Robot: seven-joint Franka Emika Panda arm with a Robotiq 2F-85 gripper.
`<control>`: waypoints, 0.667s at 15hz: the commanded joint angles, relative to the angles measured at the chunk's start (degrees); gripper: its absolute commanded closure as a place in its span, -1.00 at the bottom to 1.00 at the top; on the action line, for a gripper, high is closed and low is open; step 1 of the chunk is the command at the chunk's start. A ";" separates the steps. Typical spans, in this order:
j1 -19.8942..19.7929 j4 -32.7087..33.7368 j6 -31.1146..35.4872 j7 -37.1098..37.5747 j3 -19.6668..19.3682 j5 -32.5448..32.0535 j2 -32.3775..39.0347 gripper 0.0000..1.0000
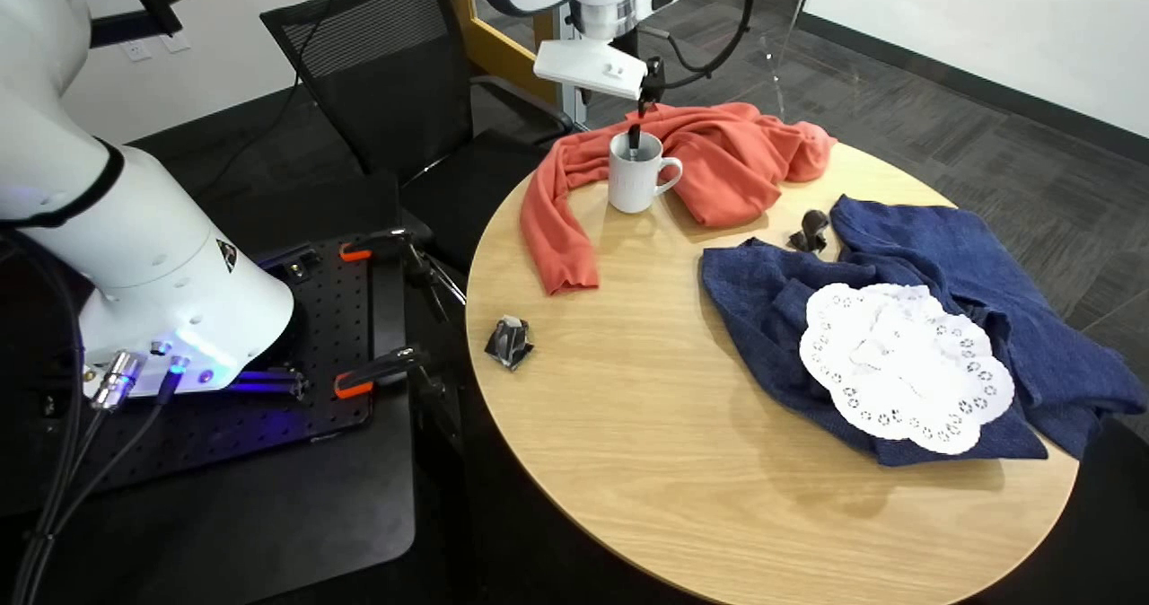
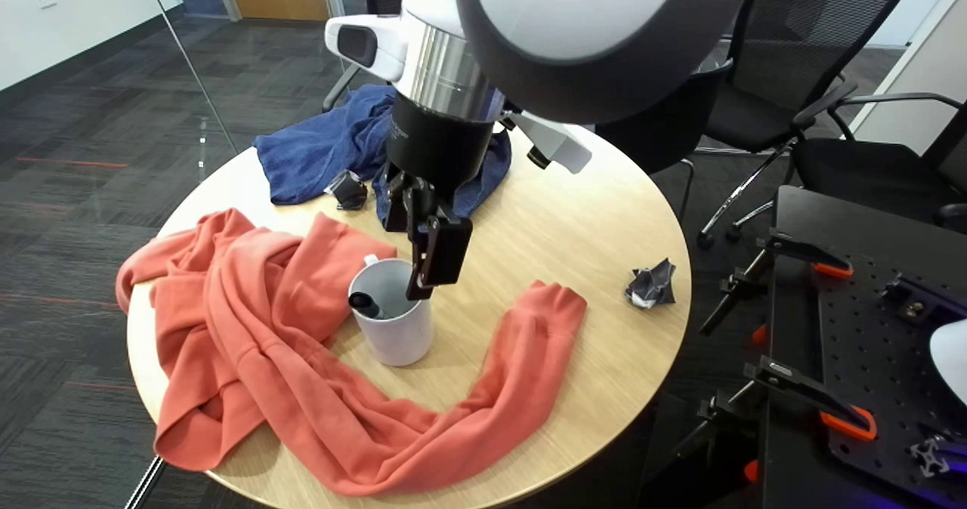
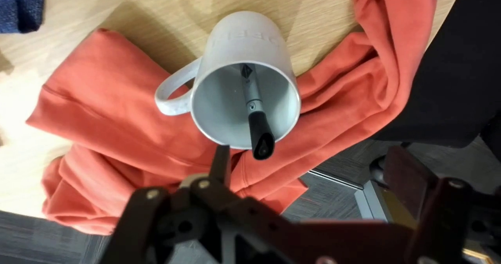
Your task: Remove the marker from the cup and put it on the table
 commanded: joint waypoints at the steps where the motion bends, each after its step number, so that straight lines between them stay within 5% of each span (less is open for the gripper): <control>1: -0.55 1.02 1.78 4.44 0.56 -5.37 2.64 -1.00; 10: -0.85 3.64 4.78 12.29 0.53 -15.81 6.62 -1.00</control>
